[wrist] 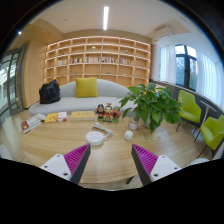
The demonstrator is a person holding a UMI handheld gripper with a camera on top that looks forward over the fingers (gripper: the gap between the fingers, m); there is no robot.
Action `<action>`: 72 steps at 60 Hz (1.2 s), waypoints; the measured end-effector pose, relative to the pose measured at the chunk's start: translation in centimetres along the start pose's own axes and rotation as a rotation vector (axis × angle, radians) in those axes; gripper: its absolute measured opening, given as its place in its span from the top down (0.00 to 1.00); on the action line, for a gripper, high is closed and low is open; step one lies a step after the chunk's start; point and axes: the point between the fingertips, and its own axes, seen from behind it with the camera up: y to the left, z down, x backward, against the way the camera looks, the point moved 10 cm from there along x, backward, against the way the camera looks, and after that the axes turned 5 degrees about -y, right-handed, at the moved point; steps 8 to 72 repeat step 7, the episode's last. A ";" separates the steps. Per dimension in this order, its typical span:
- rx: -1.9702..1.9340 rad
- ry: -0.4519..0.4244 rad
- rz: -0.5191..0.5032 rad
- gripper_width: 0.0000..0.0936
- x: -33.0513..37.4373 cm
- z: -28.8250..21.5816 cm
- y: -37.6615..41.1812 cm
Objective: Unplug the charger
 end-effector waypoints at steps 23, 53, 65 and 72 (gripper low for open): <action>0.012 0.007 0.000 0.09 0.7 0.2 -0.3; 0.012 0.007 0.000 0.09 0.7 0.2 -0.3; 0.012 0.007 0.000 0.09 0.7 0.2 -0.3; 0.012 0.007 0.000 0.09 0.7 0.2 -0.3</action>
